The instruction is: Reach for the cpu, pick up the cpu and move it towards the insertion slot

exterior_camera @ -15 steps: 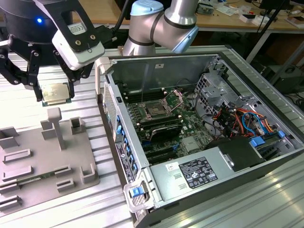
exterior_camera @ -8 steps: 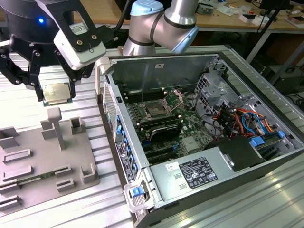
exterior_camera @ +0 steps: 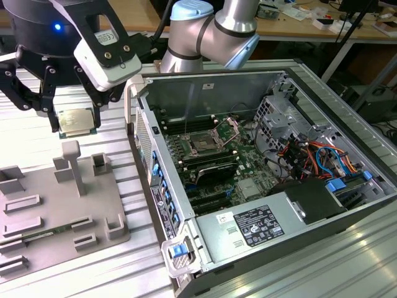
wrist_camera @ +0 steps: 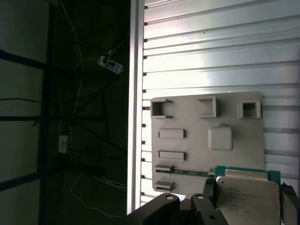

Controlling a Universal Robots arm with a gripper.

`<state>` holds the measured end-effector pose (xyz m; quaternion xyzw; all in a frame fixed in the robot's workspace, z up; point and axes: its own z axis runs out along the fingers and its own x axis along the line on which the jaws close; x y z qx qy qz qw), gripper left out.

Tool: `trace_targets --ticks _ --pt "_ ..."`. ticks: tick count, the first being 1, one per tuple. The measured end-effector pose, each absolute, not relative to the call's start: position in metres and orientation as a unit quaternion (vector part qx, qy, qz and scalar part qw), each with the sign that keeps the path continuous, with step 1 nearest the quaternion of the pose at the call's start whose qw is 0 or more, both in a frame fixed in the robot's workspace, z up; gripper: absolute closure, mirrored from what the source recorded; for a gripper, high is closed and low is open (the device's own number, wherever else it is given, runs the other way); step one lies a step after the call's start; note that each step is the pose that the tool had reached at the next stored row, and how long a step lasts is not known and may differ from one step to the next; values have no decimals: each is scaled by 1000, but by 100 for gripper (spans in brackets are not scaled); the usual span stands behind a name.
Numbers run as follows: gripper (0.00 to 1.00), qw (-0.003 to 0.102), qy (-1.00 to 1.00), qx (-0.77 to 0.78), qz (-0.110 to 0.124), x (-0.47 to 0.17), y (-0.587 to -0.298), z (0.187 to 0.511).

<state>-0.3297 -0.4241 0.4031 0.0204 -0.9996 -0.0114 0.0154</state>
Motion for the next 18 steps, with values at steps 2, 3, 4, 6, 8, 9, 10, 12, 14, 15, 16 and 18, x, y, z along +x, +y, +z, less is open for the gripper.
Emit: trace_targets --ticks 2,3,4,6,8,9,10,12,14,15,16,18 --pt "45 15 -1000 20 -11 -329 -424 403" --pt "45 15 -1000 20 -11 -329 -424 403" --pt "45 15 -1000 20 -11 -329 -424 403" --pt "45 15 -1000 20 -11 -329 -424 403" --pt "45 15 -1000 20 -11 -329 -424 403" --pt "45 15 -1000 20 -11 -329 -424 403" --pt "45 15 -1000 20 -11 -329 -424 404" --pt "45 15 -1000 20 -11 -329 -424 405" --pt "45 15 -1000 20 -11 -329 -424 405" --pt "45 15 -1000 20 -11 -328 -424 405" --pt "45 15 -1000 20 -11 -326 -424 405" --pt "45 15 -1000 20 -11 -320 -424 405"
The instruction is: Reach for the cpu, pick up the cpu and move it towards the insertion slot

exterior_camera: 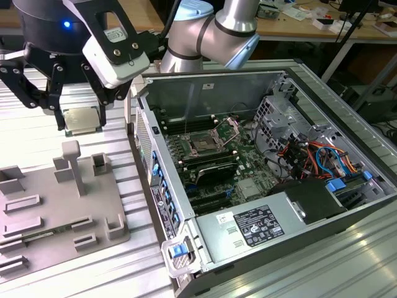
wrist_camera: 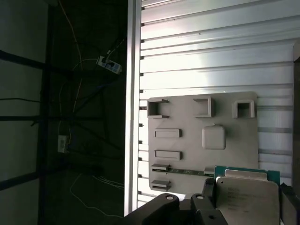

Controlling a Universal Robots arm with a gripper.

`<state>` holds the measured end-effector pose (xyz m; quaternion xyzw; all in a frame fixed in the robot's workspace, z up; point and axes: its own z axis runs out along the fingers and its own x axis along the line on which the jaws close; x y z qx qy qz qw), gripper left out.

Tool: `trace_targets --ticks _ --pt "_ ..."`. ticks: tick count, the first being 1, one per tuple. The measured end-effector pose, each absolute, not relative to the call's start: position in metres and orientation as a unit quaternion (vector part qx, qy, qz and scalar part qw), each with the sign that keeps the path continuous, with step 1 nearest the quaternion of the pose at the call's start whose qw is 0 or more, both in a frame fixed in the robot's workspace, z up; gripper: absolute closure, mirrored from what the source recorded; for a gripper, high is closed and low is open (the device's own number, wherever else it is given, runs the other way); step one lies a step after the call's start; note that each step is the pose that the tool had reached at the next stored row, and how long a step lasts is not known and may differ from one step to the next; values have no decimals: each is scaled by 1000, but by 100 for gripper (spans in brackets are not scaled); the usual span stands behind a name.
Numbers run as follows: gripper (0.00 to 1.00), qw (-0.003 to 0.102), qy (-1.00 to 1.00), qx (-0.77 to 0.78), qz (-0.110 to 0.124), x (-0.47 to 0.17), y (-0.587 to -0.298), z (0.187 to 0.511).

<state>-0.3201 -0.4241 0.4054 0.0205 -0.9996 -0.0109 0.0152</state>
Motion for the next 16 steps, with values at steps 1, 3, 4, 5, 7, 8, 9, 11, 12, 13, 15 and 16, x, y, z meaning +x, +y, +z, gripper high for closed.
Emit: trace_targets --ticks 1,3,4,5,7,8,9,11,12,13,15,16 --pt "45 15 -1000 20 -11 -318 -424 405" --pt "45 15 -1000 20 -11 -312 -424 405" --pt "45 15 -1000 20 -11 -311 -424 405" --pt "45 15 -1000 20 -11 -309 -424 405" --pt "45 15 -1000 20 -11 -305 -424 405" --pt "45 15 -1000 20 -11 -303 -424 405" --pt "45 15 -1000 20 -11 -302 -424 405" --pt "45 15 -1000 20 -11 -298 -424 405" --pt "45 15 -1000 20 -11 -295 -424 405" --pt "45 15 -1000 20 -11 -294 -424 405" --pt "45 15 -1000 20 -11 -287 -424 405" --pt "45 15 -1000 20 -11 -285 -424 405"
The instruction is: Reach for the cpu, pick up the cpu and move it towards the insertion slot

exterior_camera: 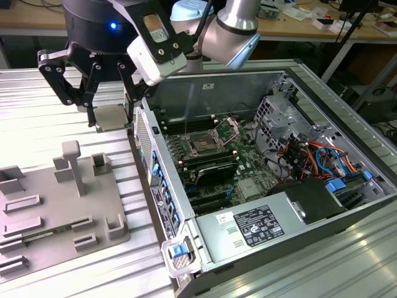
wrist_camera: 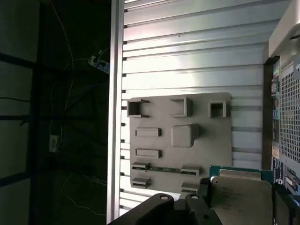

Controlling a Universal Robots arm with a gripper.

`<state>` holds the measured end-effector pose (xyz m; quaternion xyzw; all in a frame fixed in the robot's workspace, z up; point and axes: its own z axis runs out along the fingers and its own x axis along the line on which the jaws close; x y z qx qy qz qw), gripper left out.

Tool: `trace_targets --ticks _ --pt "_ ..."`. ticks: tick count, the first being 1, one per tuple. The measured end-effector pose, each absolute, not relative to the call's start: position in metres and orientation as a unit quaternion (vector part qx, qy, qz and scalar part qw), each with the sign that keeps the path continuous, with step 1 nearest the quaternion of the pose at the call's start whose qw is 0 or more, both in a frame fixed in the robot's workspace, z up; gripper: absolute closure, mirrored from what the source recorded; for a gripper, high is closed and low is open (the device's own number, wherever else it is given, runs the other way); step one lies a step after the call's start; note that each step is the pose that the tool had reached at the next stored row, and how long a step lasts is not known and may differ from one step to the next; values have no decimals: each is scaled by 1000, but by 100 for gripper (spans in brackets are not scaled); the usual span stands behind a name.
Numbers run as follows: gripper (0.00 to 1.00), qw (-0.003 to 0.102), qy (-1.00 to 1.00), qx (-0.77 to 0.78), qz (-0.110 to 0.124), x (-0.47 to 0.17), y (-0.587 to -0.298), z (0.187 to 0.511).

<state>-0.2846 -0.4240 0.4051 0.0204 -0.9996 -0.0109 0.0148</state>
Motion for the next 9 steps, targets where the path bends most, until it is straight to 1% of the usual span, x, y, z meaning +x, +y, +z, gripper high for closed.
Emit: trace_targets --ticks 9 --pt "45 15 -1000 20 -11 -262 -424 405"
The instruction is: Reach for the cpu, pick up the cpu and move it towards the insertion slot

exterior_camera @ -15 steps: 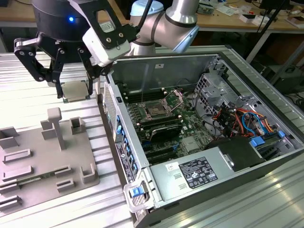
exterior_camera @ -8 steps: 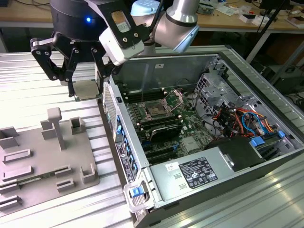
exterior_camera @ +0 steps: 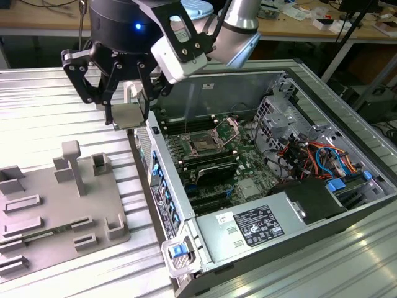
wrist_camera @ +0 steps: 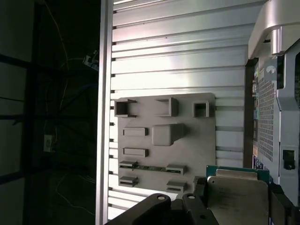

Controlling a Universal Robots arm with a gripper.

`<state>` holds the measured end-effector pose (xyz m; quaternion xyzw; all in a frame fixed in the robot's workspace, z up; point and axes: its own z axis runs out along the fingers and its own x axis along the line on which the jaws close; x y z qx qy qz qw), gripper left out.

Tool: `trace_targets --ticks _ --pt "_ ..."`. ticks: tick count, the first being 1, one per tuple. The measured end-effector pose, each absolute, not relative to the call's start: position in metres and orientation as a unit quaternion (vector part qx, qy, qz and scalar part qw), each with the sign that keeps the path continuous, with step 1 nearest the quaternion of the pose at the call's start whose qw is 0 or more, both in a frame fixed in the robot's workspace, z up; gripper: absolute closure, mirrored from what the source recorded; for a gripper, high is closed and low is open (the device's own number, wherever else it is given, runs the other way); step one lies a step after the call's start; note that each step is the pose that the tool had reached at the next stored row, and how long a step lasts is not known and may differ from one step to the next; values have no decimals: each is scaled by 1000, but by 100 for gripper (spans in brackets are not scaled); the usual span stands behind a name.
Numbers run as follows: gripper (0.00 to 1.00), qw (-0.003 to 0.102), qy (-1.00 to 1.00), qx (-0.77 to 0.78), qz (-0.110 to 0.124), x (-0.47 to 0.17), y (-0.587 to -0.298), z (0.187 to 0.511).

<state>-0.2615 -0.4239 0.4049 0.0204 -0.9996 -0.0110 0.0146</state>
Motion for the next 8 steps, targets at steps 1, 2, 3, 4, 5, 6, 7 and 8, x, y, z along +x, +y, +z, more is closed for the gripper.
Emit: trace_targets --ticks 1,2,3,4,5,6,7,8 --pt "45 15 -1000 20 -11 -260 -424 405" --pt "45 15 -1000 20 -11 -258 -424 405" --pt "45 15 -1000 20 -11 -256 -424 405" --pt "45 14 -1000 20 -11 -255 -424 405" --pt "45 14 -1000 20 -11 -253 -424 405" --pt "45 14 -1000 20 -11 -252 -424 405" --pt "45 14 -1000 20 -11 -251 -424 405" --pt "45 14 -1000 20 -11 -249 -424 405"
